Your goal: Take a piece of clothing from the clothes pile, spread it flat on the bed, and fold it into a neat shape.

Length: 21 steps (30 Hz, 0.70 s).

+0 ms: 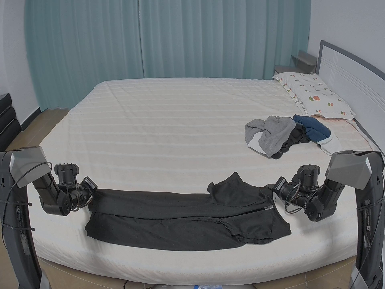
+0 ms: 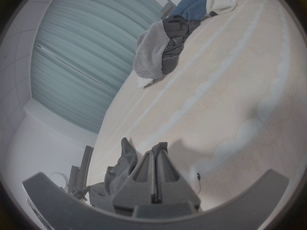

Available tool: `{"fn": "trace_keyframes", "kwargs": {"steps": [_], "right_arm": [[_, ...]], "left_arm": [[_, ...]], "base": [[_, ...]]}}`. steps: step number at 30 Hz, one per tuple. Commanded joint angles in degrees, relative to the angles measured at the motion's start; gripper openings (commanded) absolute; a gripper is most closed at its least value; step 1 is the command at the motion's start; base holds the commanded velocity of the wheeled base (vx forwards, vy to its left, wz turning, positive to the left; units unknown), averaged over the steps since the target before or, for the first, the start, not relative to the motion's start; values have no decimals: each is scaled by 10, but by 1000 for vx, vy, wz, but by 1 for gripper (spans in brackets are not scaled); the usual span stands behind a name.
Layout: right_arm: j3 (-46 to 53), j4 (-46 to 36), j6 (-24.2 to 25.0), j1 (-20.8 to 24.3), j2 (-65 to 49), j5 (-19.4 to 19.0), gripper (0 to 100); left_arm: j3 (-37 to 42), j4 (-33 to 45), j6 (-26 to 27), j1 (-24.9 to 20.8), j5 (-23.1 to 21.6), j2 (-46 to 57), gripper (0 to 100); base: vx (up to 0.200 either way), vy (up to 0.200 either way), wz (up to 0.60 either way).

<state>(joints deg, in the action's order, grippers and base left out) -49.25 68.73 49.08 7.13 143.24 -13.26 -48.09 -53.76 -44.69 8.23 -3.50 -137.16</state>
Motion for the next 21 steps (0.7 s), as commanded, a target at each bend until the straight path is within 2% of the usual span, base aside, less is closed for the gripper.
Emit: {"fn": "trace_keyframes", "kwargs": {"steps": [1, 3, 4, 7, 8, 16, 21], "right_arm": [[-2, 2, 0, -4, 2, 1, 0], [-2, 2, 0, -4, 2, 1, 0], [-1, -1, -2, -3, 3, 1, 100], [5, 4, -12, -2, 3, 1, 100], [6, 10, -16, -2, 1, 1, 100], [32, 29, -21, -3, -50, 1, 100], [18, -2, -60, 3, -77, 1, 100]], "left_arm": [[1, 0, 0, 0, 0, 0, 0], [1, 0, 1, 0, 0, 0, 0], [2, 0, 2, 0, 0, 0, 0], [3, 1, 2, -1, -1, 1, 0], [4, 1, 3, -1, -3, 2, 100], [8, 1, 0, 1, -7, 4, 100], [10, 1, -4, 4, -8, 7, 100]], "base": [[0, 0, 0], [0, 0, 0], [0, 0, 0], [0, 0, 0], [0, 0, 0], [0, 0, 0], [0, 0, 0]]}}
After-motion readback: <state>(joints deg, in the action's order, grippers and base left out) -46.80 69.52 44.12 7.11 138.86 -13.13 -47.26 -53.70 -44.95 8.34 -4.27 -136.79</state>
